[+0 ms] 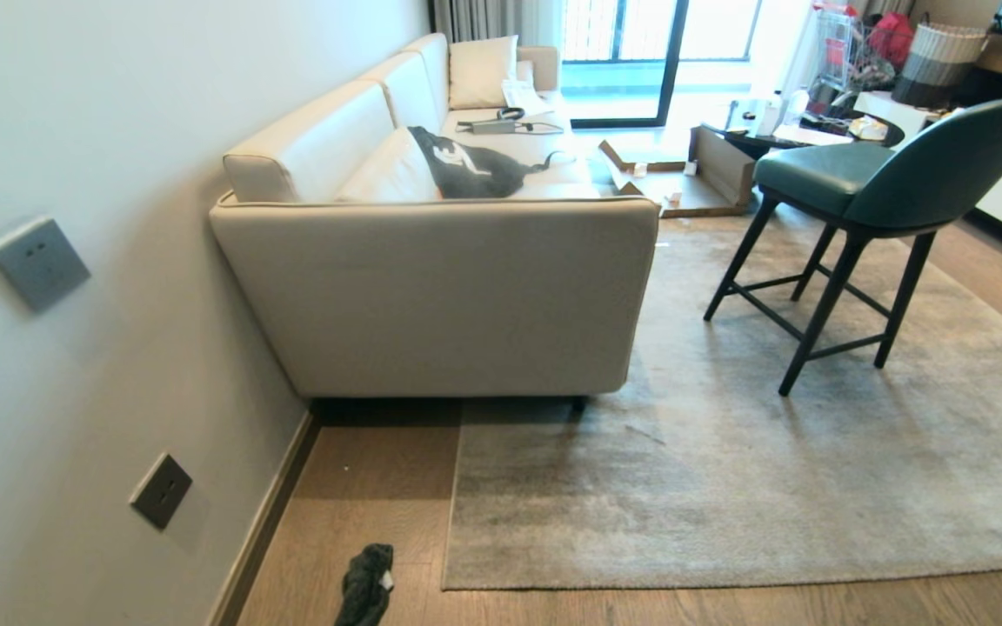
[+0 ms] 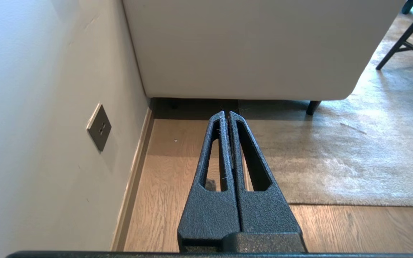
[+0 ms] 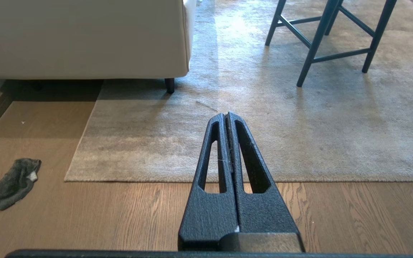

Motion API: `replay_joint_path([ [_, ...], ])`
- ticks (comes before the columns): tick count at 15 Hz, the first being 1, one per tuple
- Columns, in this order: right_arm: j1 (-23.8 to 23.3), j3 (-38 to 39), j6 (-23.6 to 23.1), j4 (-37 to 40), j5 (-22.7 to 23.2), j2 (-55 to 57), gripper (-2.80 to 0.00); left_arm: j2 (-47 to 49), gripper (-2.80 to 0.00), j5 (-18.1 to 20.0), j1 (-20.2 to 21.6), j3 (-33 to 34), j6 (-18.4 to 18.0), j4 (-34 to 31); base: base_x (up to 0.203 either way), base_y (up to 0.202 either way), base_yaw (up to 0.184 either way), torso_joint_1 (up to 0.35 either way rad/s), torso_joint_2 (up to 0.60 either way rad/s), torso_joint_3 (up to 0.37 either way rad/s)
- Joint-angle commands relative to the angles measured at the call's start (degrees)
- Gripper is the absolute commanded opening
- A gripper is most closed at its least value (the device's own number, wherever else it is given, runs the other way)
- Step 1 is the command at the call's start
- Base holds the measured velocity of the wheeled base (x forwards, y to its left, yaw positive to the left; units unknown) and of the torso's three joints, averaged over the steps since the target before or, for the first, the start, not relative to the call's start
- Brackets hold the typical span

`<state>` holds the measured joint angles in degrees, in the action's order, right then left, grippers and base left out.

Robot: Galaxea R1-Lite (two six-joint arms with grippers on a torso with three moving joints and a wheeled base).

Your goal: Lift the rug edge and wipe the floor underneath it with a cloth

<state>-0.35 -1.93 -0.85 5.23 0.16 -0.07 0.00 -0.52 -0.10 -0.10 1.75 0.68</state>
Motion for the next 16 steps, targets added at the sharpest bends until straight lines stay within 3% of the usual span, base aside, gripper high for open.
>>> replay_joint_path([
  [1, 0.00, -0.01, -0.03, 0.04, 0.02, 0.07, -2.80, 0.00, -2.80, 0.00, 0.01, 0.08, 0.00, 0.02, 0.000, 0.000, 0.000, 0.000, 0.00, 0.000],
  [16, 0.00, 0.08, -0.38, 0.04, 0.02, 0.07, -2.80, 0.00, -2.80, 0.00, 0.01, 0.01, 0.00, 0.02, 0.000, 0.000, 0.000, 0.000, 0.00, 0.000],
])
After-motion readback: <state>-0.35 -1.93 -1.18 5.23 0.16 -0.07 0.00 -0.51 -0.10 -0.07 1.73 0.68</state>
